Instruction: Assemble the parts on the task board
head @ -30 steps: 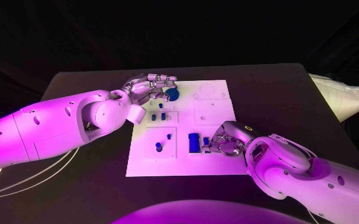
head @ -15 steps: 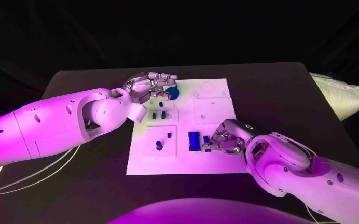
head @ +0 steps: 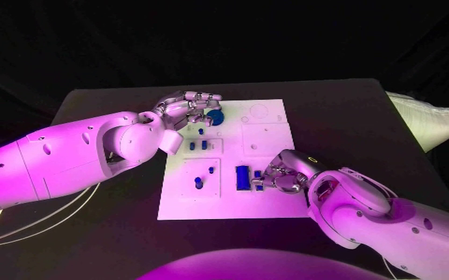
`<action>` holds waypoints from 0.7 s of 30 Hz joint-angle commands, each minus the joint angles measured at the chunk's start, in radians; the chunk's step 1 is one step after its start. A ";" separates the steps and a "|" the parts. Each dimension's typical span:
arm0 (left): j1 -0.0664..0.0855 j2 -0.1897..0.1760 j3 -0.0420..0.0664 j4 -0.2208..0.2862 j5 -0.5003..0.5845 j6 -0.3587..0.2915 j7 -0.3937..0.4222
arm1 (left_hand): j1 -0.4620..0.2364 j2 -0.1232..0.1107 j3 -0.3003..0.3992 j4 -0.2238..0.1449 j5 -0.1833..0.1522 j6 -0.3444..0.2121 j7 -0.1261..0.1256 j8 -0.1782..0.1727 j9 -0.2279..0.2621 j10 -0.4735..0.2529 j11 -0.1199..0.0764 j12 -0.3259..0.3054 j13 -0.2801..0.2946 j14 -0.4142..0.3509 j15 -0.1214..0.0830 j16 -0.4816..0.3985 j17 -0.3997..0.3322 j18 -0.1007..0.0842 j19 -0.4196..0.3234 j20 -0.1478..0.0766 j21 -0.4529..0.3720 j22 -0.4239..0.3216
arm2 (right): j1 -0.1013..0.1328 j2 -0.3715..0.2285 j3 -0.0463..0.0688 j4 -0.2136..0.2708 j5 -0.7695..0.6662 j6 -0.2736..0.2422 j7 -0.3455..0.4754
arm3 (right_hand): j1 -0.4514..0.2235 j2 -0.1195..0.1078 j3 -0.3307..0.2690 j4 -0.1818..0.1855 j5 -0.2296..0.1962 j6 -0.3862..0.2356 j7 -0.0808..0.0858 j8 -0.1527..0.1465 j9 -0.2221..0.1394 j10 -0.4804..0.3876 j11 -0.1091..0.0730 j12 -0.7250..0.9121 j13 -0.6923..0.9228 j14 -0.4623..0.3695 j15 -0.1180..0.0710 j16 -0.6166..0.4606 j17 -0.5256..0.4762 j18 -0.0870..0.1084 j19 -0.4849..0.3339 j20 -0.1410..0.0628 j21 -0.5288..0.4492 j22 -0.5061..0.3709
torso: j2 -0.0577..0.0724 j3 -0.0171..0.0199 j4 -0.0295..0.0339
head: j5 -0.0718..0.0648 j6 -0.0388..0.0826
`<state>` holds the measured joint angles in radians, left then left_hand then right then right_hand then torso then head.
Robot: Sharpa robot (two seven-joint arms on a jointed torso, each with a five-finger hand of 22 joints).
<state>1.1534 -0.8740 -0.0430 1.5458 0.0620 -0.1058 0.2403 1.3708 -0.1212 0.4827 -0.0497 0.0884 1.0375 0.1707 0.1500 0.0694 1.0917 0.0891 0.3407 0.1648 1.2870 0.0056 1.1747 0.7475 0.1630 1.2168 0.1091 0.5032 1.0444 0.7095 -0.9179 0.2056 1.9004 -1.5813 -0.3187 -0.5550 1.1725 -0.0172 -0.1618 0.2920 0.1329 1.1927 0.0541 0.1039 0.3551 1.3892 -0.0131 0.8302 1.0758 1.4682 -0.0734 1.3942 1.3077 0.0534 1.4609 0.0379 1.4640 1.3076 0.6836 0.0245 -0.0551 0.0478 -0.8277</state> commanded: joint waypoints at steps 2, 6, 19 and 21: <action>0.000 0.001 0.001 0.002 -0.003 0.017 0.004 | -0.010 0.003 -0.007 0.000 0.005 -0.008 -0.001 0.005 0.000 -0.006 0.003 0.006 -0.001 0.007 0.003 0.003 0.002 0.019 0.004 0.000 -0.004 -0.001 | -0.001 -0.012 0.000 0.011 -0.005 0.005 0.007 | -0.008 -0.001 -0.008 -0.002 -0.005 0.001 0.005 0.000 0.001 0.005 -0.002 -0.008 -0.001 0.056 -0.005 -0.001 0.000 -0.012 0.003 -0.002 -0.002 0.124 | 0.000 -0.0001 -0.0015 | 0.004 0.000; 0.000 0.000 0.001 0.002 -0.003 0.018 0.003 | -0.010 0.003 -0.007 0.000 0.005 -0.008 -0.001 0.005 0.000 -0.006 0.003 0.006 -0.001 0.007 0.003 0.003 0.002 0.019 0.004 0.000 -0.004 -0.001 | -0.001 -0.023 0.000 0.020 -0.007 0.025 0.006 | 0.002 0.000 -0.009 -0.006 -0.002 0.001 0.005 -0.001 0.002 0.005 -0.002 -0.008 0.000 0.056 -0.005 -0.002 -0.001 -0.012 0.003 -0.002 -0.002 0.123 | 0.001 0.0007 -0.0004 | 0.002 0.000; -0.001 0.000 0.001 0.001 -0.003 0.018 0.003 | -0.010 0.003 -0.007 0.000 0.005 -0.008 -0.001 0.005 0.000 -0.006 0.003 0.006 -0.001 0.007 0.003 0.003 0.002 0.019 0.004 0.000 -0.004 -0.001 | -0.004 -0.034 0.000 0.031 -0.015 0.051 0.005 | 0.038 0.001 -0.015 -0.013 -0.001 0.000 0.005 -0.001 0.002 0.004 -0.002 -0.010 0.002 0.056 -0.004 -0.003 -0.001 -0.012 0.002 -0.002 -0.003 0.123 | 0.000 0.0004 -0.0001 | 0.000 0.000; -0.002 0.000 0.001 0.001 -0.003 0.019 0.002 | -0.010 0.003 -0.007 0.000 0.005 -0.008 -0.001 0.005 0.000 -0.006 0.003 0.006 -0.001 0.007 0.003 0.003 0.002 0.019 0.004 0.000 -0.004 -0.001 | -0.005 -0.034 0.000 0.031 -0.015 0.051 0.004 | 0.038 0.001 -0.015 -0.013 -0.001 0.000 0.005 -0.001 0.003 0.004 -0.002 -0.009 0.003 0.056 -0.004 -0.002 -0.001 -0.012 0.002 -0.002 -0.003 0.123 | 0.000 0.0002 0.0002 | 0.001 -0.001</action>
<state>1.1521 -0.8752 -0.0430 1.5455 0.0618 -0.1056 0.2388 1.3708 -0.1212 0.4827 -0.0497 0.0884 1.0375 0.1707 0.1500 0.0694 1.0917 0.0891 0.3408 0.1648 1.2870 0.0057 1.1747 0.7474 0.1630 1.2168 0.1091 0.5032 1.0444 0.7064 -0.9521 0.2059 1.9293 -1.5838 -0.2894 -0.5548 1.2031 -0.0134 -0.1724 0.2814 0.1330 1.1927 0.0540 0.1039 0.3562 1.3892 -0.0131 0.8259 1.0766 1.4682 -0.0734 1.3942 1.3074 0.0534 1.4609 0.0379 1.4639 1.3074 0.6842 0.0251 -0.0551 0.0474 -0.8283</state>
